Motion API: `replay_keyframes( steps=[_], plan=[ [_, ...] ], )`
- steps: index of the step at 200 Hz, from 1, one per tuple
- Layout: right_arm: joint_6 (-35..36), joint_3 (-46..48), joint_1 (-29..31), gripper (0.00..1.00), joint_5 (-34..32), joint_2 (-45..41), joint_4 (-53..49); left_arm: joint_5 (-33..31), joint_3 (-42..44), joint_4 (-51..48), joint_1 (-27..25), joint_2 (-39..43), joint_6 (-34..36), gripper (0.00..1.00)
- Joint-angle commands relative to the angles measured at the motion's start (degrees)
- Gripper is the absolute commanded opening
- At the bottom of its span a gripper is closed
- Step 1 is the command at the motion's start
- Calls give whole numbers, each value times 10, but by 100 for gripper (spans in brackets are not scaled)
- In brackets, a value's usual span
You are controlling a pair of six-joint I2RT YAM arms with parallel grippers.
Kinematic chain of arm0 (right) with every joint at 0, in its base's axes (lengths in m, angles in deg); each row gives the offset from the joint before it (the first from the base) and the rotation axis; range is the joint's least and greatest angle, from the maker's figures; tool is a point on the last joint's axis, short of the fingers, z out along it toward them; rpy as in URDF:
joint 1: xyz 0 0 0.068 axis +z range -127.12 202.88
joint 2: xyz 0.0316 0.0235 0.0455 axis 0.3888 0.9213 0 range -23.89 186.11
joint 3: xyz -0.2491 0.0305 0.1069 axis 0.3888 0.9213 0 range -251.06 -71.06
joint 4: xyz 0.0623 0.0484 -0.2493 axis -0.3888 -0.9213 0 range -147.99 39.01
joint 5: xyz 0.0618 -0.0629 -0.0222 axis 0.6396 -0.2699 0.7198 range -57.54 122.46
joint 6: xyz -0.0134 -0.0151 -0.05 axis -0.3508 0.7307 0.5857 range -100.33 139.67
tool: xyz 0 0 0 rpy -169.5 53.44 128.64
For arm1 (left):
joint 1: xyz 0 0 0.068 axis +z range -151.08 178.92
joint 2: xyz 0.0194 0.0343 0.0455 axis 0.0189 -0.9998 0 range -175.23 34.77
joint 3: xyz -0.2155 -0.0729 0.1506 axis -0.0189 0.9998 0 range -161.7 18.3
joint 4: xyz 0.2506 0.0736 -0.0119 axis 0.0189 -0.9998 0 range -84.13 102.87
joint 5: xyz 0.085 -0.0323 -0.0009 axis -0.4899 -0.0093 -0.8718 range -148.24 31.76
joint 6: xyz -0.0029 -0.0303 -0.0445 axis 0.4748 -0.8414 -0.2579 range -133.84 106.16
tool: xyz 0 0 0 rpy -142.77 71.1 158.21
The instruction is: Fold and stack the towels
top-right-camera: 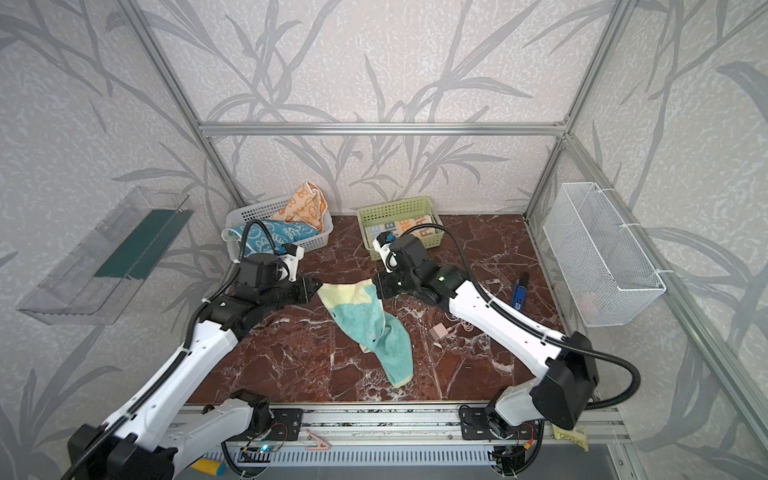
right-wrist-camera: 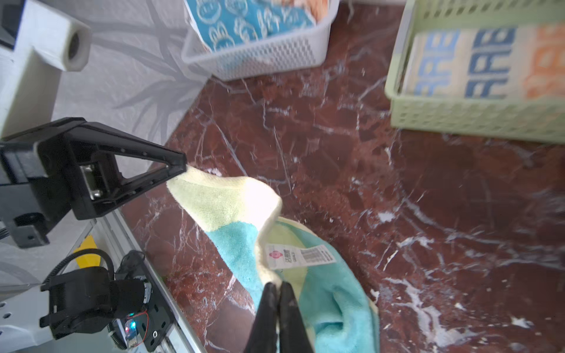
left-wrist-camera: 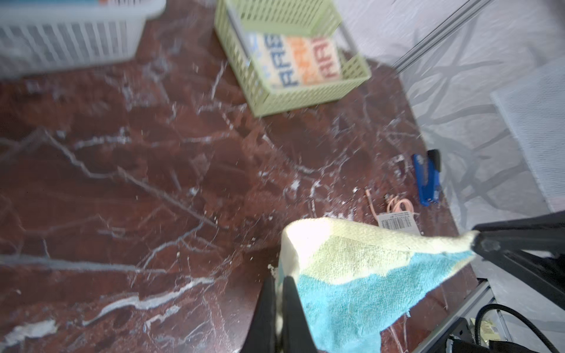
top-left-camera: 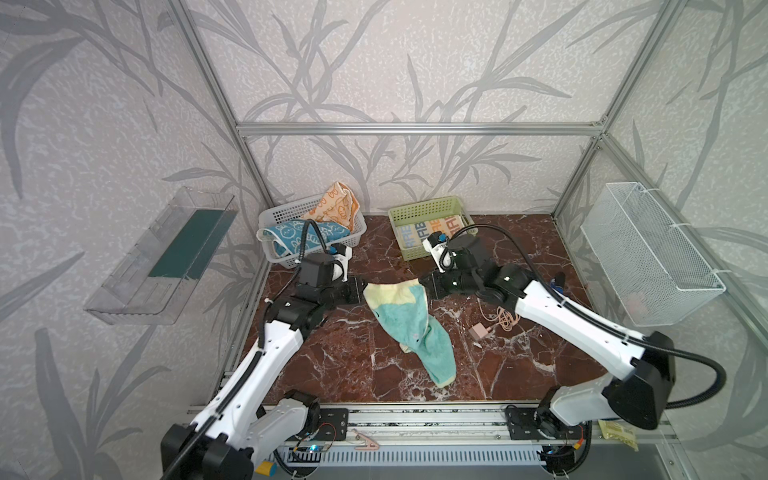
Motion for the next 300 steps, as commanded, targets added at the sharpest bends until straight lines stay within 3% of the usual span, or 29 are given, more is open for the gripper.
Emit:
replay_keyframes(
  steps=[1,52,110,146,181,229,240,275,300],
  plan=[
    [35,-26,3,0,-48,-67,-18,-2,-61,-16,3,44,40,0],
    [72,-102,7,0,-59,-186,-77,35,-181,-40,-1,114,64,0],
    [98,-284,28,0,-41,-199,-188,72,-358,-102,-3,113,48,0],
    [95,-304,29,0,-33,-223,-201,101,-405,-117,-3,119,21,0],
    [80,-292,29,0,-27,-229,-213,103,-395,-132,-3,121,-3,0],
    [122,-265,21,0,-99,-164,-227,11,-359,-196,-3,61,22,0],
    [132,-239,-9,0,-91,-141,-211,6,-325,-175,-3,41,22,0],
    [89,-109,-166,0,45,-52,-64,-2,-193,-44,4,-51,3,0],
    [89,-83,-204,0,61,50,34,-12,-153,49,17,-149,6,0]
  ],
)
